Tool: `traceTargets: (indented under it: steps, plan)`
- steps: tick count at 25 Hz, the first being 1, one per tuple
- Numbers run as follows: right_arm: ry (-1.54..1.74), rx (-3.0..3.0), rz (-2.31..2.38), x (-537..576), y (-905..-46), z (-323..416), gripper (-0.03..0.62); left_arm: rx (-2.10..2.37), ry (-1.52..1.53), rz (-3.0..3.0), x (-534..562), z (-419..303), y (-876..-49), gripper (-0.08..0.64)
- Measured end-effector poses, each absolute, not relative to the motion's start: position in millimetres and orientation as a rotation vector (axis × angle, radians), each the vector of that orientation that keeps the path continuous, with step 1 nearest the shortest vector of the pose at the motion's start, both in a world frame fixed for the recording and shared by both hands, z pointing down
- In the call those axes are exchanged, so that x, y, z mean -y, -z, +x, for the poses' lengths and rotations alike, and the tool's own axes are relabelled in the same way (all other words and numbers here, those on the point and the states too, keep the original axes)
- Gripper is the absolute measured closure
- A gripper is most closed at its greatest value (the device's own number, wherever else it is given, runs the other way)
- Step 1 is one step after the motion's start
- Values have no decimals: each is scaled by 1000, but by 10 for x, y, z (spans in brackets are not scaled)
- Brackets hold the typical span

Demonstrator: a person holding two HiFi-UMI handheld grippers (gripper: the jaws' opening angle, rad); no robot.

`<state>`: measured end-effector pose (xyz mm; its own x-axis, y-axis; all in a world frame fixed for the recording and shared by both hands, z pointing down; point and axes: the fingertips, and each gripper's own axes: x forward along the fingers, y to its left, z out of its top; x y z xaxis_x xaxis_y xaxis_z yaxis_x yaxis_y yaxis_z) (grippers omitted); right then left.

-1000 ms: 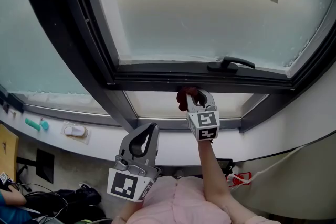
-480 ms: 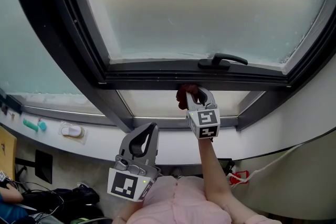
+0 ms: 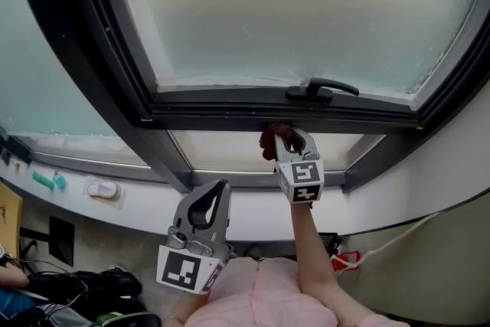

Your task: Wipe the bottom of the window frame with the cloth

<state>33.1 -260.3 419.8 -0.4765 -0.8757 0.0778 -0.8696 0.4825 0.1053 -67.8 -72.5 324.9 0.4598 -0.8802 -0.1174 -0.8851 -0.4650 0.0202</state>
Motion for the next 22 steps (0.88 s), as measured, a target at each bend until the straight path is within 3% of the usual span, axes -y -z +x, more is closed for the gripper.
traceTargets:
  steps: [22]
  plan:
    - [74,2571,1563,2616,-4221,524,531,-1581,-169,-2669,799,-601,-3268,561]
